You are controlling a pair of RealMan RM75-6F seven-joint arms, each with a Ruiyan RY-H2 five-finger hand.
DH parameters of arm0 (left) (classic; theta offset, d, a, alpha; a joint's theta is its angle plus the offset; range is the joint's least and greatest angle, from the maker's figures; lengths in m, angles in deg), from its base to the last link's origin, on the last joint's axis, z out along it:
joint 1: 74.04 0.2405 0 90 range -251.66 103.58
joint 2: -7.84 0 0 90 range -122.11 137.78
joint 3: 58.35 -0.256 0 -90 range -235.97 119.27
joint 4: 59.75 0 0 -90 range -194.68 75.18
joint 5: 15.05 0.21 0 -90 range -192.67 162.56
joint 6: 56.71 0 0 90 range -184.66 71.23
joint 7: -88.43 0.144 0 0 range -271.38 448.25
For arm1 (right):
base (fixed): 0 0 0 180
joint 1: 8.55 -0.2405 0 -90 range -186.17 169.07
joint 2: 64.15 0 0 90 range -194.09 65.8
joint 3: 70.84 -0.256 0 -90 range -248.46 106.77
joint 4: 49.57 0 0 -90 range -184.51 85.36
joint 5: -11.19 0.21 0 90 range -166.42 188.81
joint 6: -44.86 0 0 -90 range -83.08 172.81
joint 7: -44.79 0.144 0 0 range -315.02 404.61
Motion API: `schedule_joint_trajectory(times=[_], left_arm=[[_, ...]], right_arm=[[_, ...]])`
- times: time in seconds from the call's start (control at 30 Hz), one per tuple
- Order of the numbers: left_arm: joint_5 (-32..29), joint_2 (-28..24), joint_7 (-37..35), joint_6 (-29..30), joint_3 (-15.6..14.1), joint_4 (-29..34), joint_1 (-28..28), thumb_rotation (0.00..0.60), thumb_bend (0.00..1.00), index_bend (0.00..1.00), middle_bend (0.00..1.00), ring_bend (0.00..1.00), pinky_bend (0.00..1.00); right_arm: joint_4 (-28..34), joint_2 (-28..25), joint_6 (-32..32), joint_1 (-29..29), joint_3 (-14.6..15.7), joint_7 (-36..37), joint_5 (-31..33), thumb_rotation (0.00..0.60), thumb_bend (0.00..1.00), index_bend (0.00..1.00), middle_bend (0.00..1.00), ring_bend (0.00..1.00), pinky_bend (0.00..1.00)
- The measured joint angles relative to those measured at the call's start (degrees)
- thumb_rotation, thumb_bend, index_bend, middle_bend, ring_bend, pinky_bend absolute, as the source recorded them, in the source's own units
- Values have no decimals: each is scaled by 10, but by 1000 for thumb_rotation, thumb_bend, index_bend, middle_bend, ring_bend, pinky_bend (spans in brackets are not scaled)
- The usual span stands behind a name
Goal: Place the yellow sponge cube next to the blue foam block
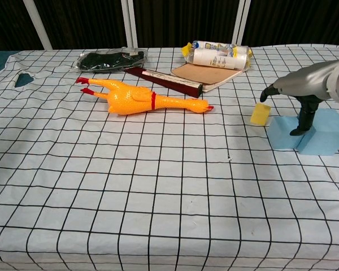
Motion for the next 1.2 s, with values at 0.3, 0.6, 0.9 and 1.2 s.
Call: schedule_joint_trajectory(times=[0.3, 0.6, 0.9, 1.2], left_arm=[[3, -2, -5, -1, -1, 0, 0, 600, 138, 82, 32, 0, 0], [4, -2, -6, 0, -1, -1, 0, 600, 138, 82, 31, 0, 0], [5, -3, -9, -1, -2, -2, 0, 600, 138, 82, 32, 0, 0], [3, -1, -5, 1, -1, -1, 1, 600, 139, 83, 31, 0, 0]], right_arm=[[-6, 13, -25, -31, -67, 10, 75, 600, 212, 175, 22, 64, 90], [-113, 97, -44, -56, -105, 13, 154, 600, 211, 240, 23, 65, 90], [-207, 160, -63, -68, -131, -13, 182, 600, 211, 262, 23, 65, 90], [-243, 181, -74, -55, -153, -16, 174, 600, 212, 310, 23, 66, 90]])
